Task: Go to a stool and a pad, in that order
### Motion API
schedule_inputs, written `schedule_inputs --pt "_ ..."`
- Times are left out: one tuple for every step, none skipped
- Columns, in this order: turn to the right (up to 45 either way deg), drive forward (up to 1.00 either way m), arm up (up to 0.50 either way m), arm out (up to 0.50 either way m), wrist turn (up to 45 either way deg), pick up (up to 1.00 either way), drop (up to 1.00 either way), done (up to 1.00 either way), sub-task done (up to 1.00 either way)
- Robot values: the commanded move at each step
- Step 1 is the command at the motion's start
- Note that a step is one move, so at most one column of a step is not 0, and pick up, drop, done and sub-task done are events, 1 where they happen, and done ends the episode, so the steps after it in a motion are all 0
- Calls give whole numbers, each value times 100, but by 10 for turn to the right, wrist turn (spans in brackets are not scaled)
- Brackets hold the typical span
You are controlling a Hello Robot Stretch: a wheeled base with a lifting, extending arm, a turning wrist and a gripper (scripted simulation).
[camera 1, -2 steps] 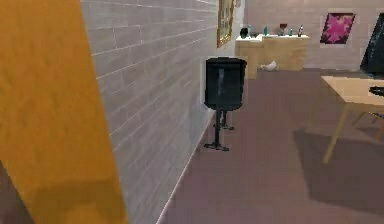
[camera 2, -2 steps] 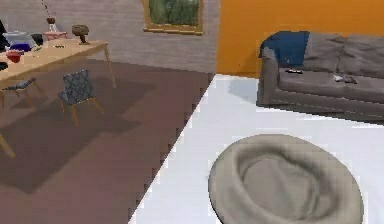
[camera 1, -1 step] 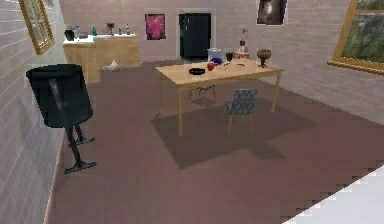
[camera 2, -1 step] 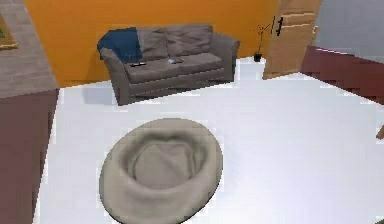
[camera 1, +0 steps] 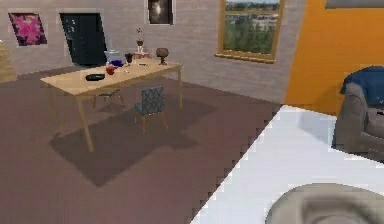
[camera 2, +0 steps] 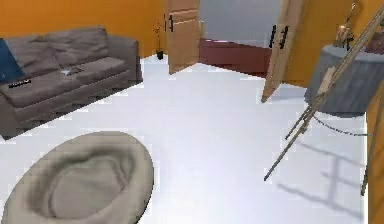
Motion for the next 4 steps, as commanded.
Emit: schedule_inputs --pt "0 50 0 0 0 0 0 0 0" --pt "30 0 0 0 0 0 0 0 0" --pt "-270 0 0 0 0 0 0 0 0" --pt "0 40 0 0 0 0 0 0 0"
